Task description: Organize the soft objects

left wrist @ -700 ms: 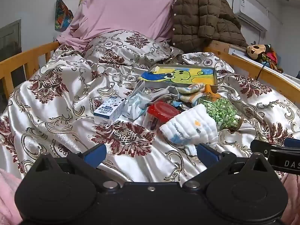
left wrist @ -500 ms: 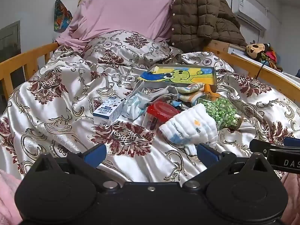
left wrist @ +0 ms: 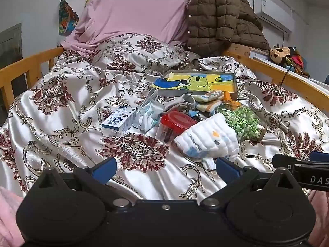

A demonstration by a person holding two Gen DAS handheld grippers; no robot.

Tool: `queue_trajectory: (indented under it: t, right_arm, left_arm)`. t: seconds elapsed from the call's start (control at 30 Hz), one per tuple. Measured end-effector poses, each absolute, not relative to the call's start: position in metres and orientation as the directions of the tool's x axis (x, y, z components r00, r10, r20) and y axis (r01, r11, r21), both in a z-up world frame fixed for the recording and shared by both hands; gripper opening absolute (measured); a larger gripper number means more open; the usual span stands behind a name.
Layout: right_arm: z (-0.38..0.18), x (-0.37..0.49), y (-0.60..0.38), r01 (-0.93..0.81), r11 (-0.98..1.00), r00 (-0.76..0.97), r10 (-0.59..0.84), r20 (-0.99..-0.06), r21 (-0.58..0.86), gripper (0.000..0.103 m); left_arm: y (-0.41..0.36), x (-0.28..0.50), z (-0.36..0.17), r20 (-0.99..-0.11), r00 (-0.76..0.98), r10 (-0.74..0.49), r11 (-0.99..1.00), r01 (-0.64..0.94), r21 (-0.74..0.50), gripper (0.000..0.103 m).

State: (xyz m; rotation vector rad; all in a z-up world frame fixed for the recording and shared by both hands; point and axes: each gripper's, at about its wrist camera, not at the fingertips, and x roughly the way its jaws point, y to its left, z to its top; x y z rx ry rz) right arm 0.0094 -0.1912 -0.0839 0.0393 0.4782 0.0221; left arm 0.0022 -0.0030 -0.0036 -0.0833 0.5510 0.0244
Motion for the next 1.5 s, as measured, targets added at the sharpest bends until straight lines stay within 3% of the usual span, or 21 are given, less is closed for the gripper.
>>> queue_trajectory:
  t: [1.5]
  right_arm:
    - [-0.084,0.0087,-0.1917,-0.013,0.999,0.888,0.032,-0.458,0.046,0.102]
  left_arm:
    - [-0.0014,0.0012,-0.002,-0.519,0.855,0.0,0.997,-0.041,-0.066,0.102]
